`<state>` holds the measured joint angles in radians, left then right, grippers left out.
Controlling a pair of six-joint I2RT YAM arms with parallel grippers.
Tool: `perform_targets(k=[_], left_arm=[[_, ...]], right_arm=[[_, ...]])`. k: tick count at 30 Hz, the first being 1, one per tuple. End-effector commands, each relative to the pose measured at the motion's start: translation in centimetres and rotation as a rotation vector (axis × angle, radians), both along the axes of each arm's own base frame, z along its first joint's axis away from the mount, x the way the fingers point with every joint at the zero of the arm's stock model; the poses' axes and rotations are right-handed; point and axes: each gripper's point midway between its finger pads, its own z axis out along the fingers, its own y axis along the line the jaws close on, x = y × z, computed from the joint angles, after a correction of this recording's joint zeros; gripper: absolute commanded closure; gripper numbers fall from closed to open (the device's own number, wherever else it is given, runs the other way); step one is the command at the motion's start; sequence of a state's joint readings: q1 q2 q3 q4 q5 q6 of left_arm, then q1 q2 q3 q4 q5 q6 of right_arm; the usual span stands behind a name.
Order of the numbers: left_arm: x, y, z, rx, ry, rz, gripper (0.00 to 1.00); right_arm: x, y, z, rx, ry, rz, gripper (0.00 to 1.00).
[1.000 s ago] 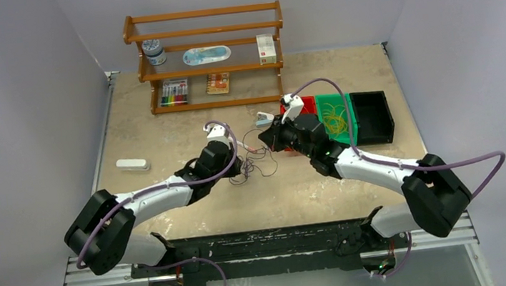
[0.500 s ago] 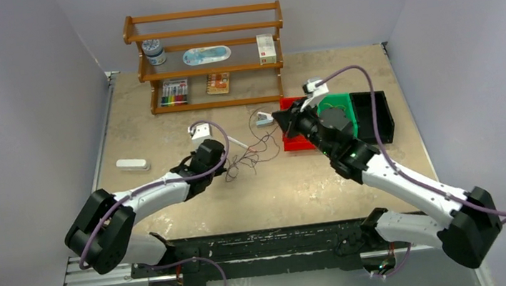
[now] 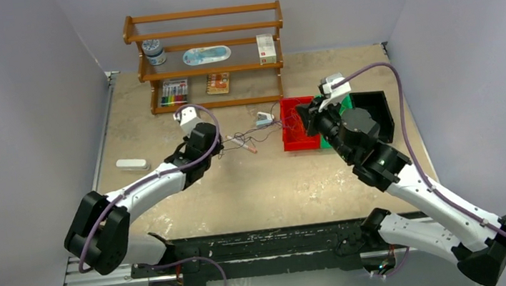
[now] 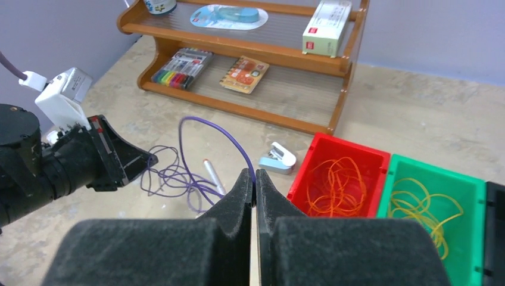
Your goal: Untangle the cables
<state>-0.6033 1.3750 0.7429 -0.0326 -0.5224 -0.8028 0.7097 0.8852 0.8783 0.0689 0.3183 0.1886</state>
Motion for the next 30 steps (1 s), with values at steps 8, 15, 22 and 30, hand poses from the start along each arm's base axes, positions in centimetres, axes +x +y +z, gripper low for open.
perform_targets(k=[8, 15, 22, 30], left_arm=[[-1.8, 6.3, 1.3, 0.142, 0.0, 0.079, 1.0], [-2.0, 8.5, 8.2, 0.167, -0.129, 0.152, 1.0], [-1.1, 5.8, 12.6, 0.128, -0.202, -0.004, 1.0], [-0.8, 2.4, 14.9, 0.072, -0.248, -0.191, 1.0]], right_arm=[[-3.2, 0.4, 11.9, 0.05, -0.307, 0.18, 1.0], [-3.1, 5.8, 3.3, -0.022, -0.053, 0.41, 1.0], [-2.7, 4.9, -6.4, -0.058, 0.249, 0.315, 0.69], [-2.0, 7.4, -5.7, -0.011, 0.121, 0.415, 0.48]])
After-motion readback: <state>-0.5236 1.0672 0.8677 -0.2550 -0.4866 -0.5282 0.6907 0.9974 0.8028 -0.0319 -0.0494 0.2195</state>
